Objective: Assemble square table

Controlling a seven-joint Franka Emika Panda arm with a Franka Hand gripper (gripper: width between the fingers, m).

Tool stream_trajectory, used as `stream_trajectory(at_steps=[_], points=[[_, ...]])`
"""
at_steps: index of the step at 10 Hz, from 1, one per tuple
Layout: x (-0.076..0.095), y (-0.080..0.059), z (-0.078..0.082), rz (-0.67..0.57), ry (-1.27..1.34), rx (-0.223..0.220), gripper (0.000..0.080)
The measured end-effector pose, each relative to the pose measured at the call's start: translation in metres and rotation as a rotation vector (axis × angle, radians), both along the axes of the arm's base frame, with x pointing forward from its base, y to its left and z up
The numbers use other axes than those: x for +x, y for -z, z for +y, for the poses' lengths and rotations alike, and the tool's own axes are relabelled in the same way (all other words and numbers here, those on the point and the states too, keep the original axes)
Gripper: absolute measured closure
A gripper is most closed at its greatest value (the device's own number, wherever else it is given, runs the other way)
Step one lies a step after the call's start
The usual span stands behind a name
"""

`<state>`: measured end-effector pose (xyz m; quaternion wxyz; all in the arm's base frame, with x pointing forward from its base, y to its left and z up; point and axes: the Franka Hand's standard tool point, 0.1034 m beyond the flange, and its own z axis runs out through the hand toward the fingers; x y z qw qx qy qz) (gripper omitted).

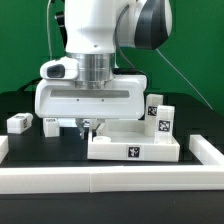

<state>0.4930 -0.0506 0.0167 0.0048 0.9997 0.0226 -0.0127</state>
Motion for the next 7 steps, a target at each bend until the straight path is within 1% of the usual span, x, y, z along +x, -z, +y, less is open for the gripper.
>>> stream_trajectory(at_steps=[1,3,5,6,7], points=[[0.003,0.000,0.000,0.002,-0.080,-0.002,0.0737],[0.017,0.003,0.007,-0.001,-0.250,-0.017,0.0737],[0.037,0.002,0.013,0.009,-0.434,-0.028,0.0737],[0.036,0.003,0.012,0.010,-0.457,-0.028,0.0737],[0.035,0.003,0.009,0.017,-0.538,-0.032,0.0737]])
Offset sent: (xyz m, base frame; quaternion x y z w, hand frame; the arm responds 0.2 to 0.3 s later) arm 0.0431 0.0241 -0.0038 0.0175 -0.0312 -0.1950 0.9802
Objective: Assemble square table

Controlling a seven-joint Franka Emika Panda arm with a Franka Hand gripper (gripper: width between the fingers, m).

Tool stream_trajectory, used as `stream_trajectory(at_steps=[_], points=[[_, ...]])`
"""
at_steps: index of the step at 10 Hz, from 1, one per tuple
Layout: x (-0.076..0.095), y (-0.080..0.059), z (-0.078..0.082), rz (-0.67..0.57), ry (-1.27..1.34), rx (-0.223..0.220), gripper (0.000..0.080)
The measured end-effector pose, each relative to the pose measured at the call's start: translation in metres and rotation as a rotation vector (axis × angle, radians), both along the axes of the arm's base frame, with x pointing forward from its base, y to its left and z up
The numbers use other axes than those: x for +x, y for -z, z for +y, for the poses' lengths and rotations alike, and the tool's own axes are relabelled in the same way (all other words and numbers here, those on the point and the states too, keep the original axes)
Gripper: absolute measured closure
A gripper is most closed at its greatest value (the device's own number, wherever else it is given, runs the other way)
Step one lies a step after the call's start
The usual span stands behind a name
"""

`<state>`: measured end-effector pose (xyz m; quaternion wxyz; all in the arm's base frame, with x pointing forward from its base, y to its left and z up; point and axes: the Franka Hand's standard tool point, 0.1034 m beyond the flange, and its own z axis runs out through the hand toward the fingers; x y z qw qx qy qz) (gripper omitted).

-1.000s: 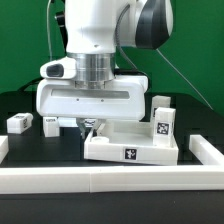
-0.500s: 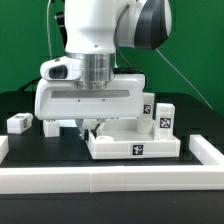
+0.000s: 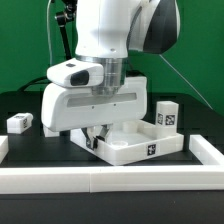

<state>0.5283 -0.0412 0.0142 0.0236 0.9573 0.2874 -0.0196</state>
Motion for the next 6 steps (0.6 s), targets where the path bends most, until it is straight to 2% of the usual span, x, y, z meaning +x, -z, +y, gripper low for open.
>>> stream_trajectory(at_steps=[3,6], points=[[0.001,0.000,-0.003,0.016,-0.183,-0.014,0.0737],[0.020,-0.002,0.020,0.022,-0.431,-0.036,0.0737]])
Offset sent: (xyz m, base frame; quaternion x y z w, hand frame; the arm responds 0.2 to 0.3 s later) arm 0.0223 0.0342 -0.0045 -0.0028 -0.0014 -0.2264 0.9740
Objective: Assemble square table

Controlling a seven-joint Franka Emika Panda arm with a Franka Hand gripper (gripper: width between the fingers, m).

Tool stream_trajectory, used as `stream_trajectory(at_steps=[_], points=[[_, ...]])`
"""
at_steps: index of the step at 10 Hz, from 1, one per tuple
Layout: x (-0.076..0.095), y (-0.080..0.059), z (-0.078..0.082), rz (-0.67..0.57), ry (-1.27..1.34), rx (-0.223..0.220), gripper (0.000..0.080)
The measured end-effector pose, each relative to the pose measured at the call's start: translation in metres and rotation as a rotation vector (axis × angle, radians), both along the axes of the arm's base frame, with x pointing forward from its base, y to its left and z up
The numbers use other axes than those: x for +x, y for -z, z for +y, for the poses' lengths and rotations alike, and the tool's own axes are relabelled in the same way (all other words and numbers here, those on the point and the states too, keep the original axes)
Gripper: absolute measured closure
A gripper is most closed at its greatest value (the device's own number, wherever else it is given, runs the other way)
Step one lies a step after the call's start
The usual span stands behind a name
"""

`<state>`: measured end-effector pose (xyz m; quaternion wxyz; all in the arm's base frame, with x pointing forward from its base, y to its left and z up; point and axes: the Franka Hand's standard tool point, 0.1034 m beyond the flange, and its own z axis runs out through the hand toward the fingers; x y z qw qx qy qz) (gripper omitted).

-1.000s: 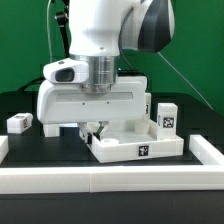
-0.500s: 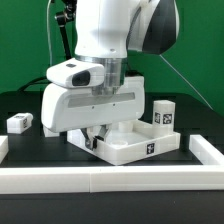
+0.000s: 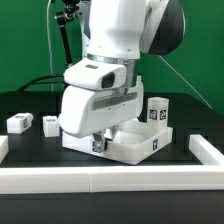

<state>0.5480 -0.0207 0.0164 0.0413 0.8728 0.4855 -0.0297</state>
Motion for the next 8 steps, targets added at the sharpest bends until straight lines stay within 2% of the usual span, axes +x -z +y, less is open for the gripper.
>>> stream_trajectory(at_steps=[1,6,8], points=[[0.007,-0.001,0.005,0.017,-0.111,-0.004,0.0737],[0.006,0.000,-0.006,0.046,-0.347,-0.034,0.0737],[0.016,-0.004,0.023,0.059,-0.420,-0.035,0.0737]])
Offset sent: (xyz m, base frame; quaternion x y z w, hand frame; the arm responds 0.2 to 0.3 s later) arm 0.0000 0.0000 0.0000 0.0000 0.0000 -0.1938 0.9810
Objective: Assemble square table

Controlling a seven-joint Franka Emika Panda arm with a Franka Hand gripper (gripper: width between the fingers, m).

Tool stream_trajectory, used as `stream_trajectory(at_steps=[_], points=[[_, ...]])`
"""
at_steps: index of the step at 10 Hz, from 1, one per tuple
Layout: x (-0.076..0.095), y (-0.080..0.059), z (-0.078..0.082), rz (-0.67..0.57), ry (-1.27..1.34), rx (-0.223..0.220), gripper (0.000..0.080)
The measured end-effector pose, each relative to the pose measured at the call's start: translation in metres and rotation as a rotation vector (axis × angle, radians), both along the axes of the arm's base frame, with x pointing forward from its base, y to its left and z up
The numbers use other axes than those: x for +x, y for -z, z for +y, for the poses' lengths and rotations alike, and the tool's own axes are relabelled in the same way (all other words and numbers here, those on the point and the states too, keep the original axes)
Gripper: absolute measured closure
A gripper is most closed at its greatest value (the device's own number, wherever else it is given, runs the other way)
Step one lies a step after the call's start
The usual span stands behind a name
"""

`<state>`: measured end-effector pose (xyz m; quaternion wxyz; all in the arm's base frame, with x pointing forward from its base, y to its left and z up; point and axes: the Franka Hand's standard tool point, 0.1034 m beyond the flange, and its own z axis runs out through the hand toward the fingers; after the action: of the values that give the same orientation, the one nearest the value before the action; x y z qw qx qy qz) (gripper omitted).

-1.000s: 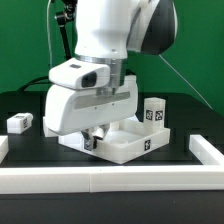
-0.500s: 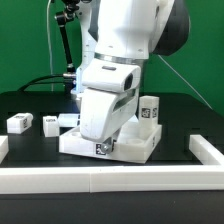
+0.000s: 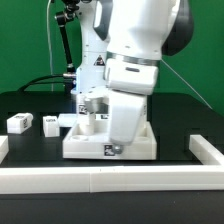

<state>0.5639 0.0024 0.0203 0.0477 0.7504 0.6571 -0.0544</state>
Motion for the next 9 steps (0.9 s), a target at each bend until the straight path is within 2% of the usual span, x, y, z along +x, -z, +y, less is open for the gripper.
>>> stream_trajectory(at_steps=[2,3,5,7,9], points=[[0.020,-0.003,0.034,-0.005,-0.036,0.001,0.0737],[0.021,-0.002,0.046,0.004,-0.035,0.006,0.0737],[0.020,-0.001,0.039,0.006,-0.021,0.005,0.0737],[0.020,0.000,0.040,0.008,-0.021,0.005,0.0737],[0.029,0.002,0.055,0.002,-0.048,0.011,0.0737]])
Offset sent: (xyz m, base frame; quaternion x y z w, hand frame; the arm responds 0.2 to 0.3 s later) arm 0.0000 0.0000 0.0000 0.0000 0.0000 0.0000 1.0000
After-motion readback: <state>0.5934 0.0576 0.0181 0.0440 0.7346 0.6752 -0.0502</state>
